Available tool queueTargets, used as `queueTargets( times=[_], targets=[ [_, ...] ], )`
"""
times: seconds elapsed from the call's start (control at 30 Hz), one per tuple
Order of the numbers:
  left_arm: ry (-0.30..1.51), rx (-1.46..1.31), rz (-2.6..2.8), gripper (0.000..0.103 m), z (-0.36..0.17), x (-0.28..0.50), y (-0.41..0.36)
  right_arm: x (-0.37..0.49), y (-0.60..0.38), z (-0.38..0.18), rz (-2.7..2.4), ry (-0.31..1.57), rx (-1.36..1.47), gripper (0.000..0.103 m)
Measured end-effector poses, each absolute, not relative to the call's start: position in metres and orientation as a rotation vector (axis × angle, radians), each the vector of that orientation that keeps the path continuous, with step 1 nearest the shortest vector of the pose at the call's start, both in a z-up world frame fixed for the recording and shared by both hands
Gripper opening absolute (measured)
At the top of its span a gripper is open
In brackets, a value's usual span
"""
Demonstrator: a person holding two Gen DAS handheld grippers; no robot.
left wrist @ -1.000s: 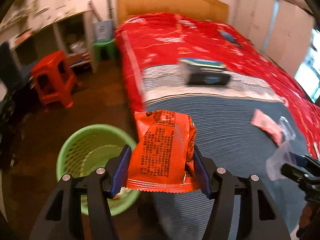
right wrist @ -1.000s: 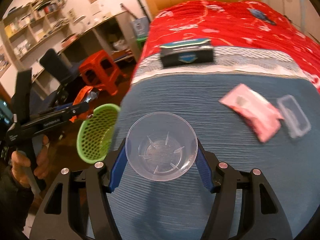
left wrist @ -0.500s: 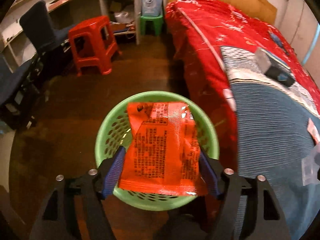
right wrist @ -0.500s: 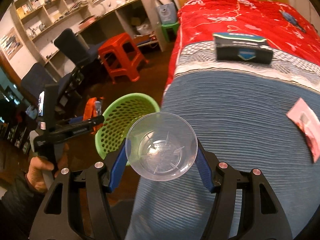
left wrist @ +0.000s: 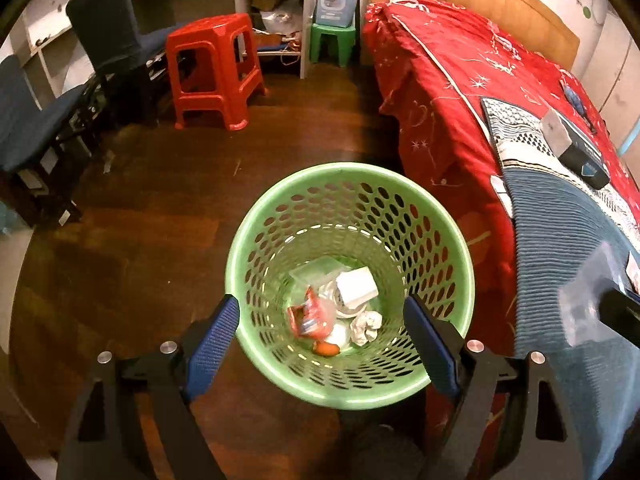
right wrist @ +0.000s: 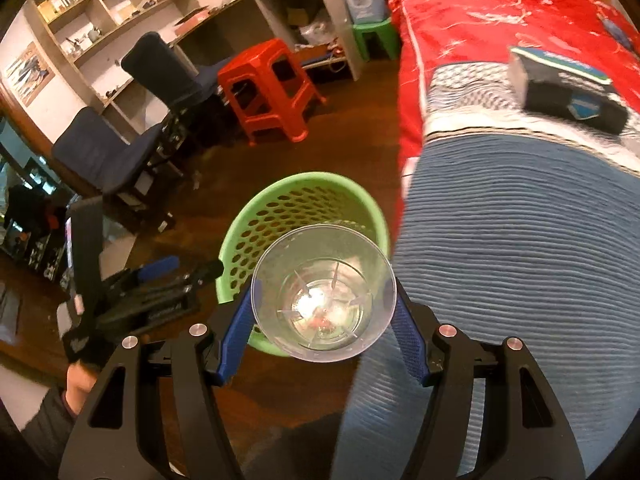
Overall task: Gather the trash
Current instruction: 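Carry both items over the wastebasket and open both tools to drop them, then grasp the clear rectangular container with the right tool while the left tool grasps the pink snack packet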
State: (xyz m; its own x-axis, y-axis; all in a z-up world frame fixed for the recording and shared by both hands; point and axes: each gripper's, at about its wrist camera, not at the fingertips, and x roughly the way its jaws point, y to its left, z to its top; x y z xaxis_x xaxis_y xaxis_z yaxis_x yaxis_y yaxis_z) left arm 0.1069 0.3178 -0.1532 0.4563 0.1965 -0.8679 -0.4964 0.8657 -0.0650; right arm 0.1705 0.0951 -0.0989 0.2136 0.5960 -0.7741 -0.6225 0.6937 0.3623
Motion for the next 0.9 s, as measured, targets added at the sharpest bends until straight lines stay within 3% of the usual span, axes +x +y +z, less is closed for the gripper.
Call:
queueTargets(
  times=[0.3,0.43,0.9],
  targets=[
    [1.003,-0.384,0.465,0.081,-0.156,0.08,0.33,0.172,0.137,-0.106,0.878,1.095,-0.023,0.065],
    [1.004,-0.393,0.468,0.081,-0.157,0.074,0.332,0.168,0.148,-0.104,0.907,1.085,-0.009,0.078],
    [0.968,-0.362,0.402,0.081,-0.134,0.085,0.294,0.158,0.079,-0.069,0.86,0.993,-0.017,0.079]
  ],
)
